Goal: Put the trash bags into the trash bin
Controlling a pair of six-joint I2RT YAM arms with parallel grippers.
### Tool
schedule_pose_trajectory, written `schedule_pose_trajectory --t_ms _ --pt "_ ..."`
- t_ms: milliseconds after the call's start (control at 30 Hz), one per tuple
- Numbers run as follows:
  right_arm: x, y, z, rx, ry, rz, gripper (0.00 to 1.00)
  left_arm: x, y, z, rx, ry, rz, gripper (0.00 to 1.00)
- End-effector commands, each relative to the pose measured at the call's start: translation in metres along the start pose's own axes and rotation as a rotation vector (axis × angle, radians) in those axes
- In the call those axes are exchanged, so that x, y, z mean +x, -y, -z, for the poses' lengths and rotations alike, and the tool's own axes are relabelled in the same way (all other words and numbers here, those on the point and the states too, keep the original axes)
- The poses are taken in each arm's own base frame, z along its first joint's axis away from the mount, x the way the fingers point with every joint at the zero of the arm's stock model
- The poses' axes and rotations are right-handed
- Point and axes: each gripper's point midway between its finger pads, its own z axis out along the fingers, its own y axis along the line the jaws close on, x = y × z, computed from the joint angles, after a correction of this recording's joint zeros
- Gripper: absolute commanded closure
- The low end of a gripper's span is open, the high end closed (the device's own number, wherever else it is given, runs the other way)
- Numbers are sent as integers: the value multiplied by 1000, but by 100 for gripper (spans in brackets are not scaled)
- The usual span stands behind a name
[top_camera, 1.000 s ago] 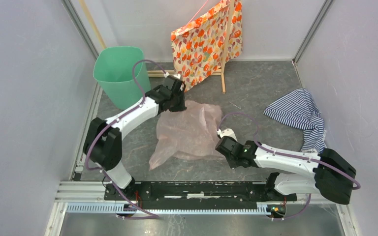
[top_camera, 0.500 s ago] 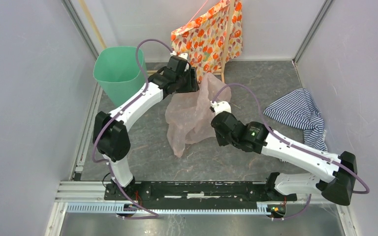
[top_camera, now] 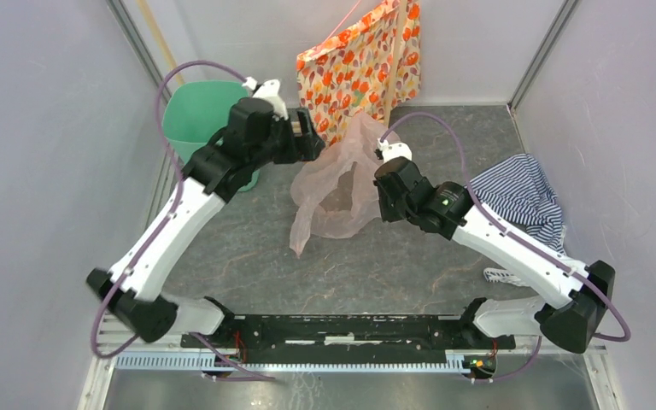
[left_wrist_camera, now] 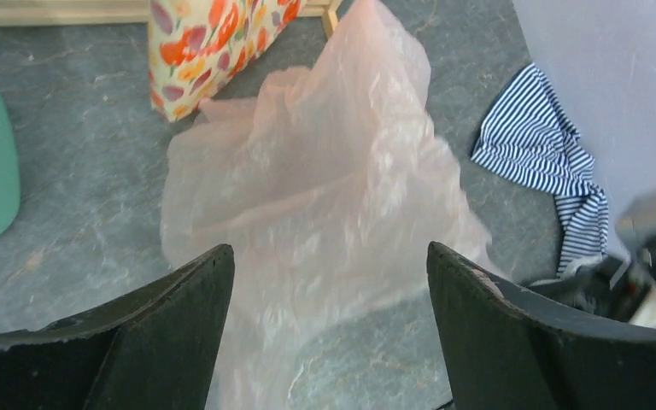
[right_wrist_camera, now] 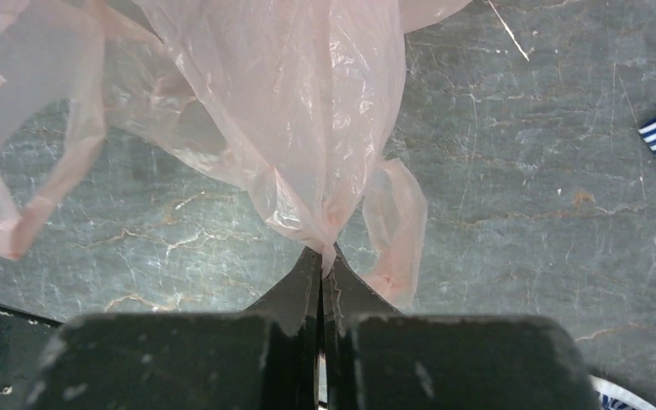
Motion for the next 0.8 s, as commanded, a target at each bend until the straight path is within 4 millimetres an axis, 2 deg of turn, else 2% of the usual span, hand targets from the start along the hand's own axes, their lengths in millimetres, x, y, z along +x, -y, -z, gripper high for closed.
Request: schedule_pose_trajectory --t_ms 0,133,267,367,567,767 --pt "-26 -10 -1 -51 42 -26 100 35 -29 32 -96 -61 -43 11" --pt "-34 -13 -8 -86 48 -61 100 79 -36 57 -104 -121 -25 10" --pt "-36 -10 -14 -80 40 -87 100 132 -39 65 -121 -186 22 10" --pt "-36 -9 -19 -77 32 -105 100 159 -40 70 -142 -206 40 9" --pt "-33 -13 -25 -93 16 -121 100 193 -59 64 -219 -217 41 10" --pt "-32 -14 -25 -93 22 -140 100 214 -46 43 -141 -209 71 9"
